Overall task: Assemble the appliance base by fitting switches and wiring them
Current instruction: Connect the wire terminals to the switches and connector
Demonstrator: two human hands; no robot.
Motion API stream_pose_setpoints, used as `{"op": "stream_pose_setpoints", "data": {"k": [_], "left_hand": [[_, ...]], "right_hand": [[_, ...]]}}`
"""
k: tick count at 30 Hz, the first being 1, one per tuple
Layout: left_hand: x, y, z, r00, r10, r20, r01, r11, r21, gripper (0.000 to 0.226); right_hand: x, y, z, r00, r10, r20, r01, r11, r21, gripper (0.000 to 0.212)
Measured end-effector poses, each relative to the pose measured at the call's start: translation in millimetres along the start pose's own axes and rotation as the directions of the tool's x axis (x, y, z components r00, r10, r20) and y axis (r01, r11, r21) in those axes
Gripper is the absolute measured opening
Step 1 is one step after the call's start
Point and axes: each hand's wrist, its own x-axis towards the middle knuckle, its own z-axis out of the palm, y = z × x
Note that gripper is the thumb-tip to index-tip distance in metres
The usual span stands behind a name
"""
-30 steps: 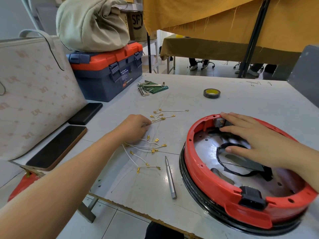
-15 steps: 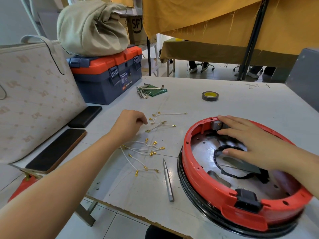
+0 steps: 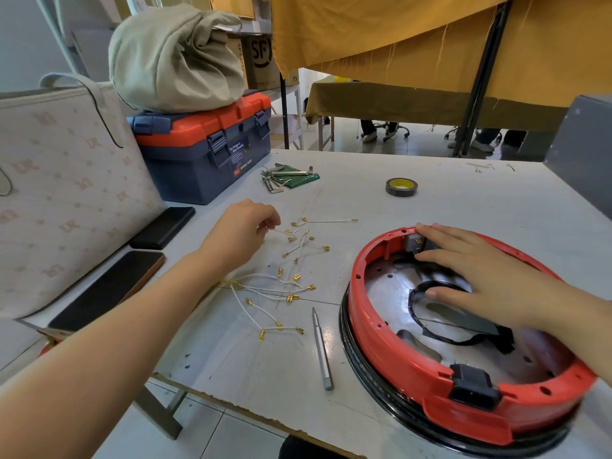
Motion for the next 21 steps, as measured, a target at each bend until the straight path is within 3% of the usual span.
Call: {"op": "stream_pose_setpoints", "data": {"k": [8,14,21], "left_hand": [[6,1,-8,0.997,0.074,-0.021,-0.072,0.993,0.096,0.018],[9,10,-22,0.969,0.234,-0.074,-0.204,0.937,0.283,0.022],[10,14,-32,0.966,0.251,-0.059,-0.208,0.893,0.399,0.023]], "right_hand": [[-1,-1,-1,1.0,0.006,0.004,-0.006,1.0,0.005,0.06],[0,-1,-2,1.0,0.01,0.012,-0.01,1.0,0.001,0.06],[0,-2,-2,1.0,0.017,0.017,-0.017,1.0,-0.001,0.06]]}}
